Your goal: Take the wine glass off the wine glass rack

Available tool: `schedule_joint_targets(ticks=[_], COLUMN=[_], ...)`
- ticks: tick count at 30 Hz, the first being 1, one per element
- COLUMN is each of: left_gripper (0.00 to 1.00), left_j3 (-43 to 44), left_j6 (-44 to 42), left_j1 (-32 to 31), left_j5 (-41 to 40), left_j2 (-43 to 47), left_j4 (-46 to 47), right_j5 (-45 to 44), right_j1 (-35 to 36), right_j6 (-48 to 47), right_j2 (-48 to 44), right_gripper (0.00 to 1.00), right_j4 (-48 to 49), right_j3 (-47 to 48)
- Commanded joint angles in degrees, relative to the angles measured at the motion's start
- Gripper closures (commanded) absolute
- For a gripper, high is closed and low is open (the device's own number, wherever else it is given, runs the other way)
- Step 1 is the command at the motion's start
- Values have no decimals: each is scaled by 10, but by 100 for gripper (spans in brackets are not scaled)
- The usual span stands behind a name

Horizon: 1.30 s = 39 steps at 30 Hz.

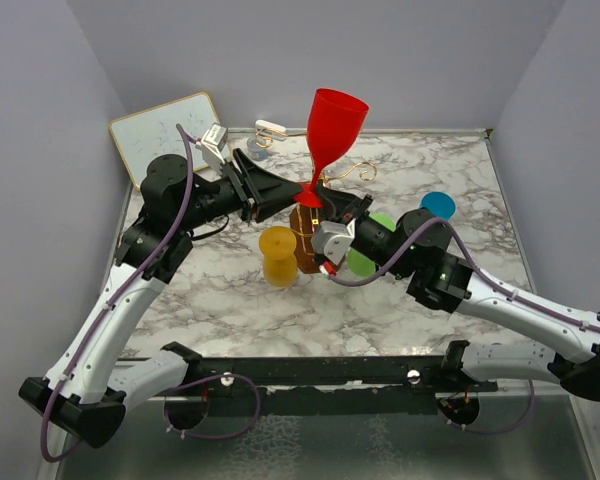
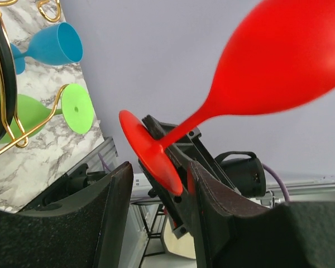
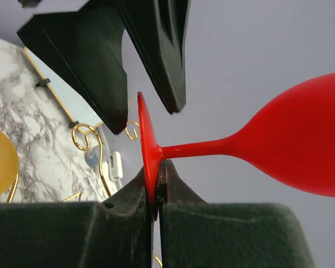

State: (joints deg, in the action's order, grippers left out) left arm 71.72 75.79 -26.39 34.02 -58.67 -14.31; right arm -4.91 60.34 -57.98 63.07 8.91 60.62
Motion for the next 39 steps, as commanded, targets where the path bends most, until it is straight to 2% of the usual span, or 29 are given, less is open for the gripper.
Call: schedule_joint_targets(ticks=[1, 3, 4, 5, 7, 10, 13, 17, 18, 23, 26, 28, 32, 35, 37, 39], left_gripper=[53, 54, 59, 67, 98, 100, 100, 100, 100, 100, 100, 100, 100, 100, 100, 100], left_j3=[-14, -16, -16, -18, -21, -22, -27, -48, -53, -57, -69, -86, -107, -118, -123, -121], left_j6=[28, 26, 24, 23, 19, 10, -7, -16, -20, -76, -123, -161, -206, -218, -225, -238], left_j1=[-2, -2, -2, -2, -2, -2, -2, -2, -2, -2, -2, -2, -2, -2, -2, -2], left_j5=[3, 3, 4, 5, 8, 2, -11, -49, -67, -216, -301, -334, -357, -354, -353, -353], left_j2=[9, 7, 5, 5, 6, 12, 24, 59, 71, 136, 177, 202, 237, 252, 257, 258], left_j4=[27, 27, 27, 26, 29, 21, 17, 37, 38, -2, -34, -44, -84, -104, -115, -124], right_j5=[-47, -55, -58, -61, -70, -89, -114, -152, -160, -199, -248, -286, -370, -288, -135, -49], right_j1=[37, 49, 55, 59, 64, 66, 66, 66, 66, 65, 65, 65, 58, -22, -131, -205], right_j6=[-52, -62, -63, -64, -59, -44, -25, 41, 67, 234, 351, 393, 454, 489, 530, 584], right_j2=[11, 15, 17, 18, 17, 10, -12, -64, -80, -156, -169, -153, -57, 18, 77, 139], right_gripper=[99, 99, 99, 99, 97, 90, 62, 43, 42, 41, 44, 49, 64, 66, 67, 71], right_j4=[60, 66, 69, 72, 75, 75, 72, 11, -13, -174, -254, -298, -388, -439, -479, -536], right_j3=[-8, -9, -9, -9, -10, -14, -29, -45, -47, -35, -6, 22, 133, 250, 346, 452])
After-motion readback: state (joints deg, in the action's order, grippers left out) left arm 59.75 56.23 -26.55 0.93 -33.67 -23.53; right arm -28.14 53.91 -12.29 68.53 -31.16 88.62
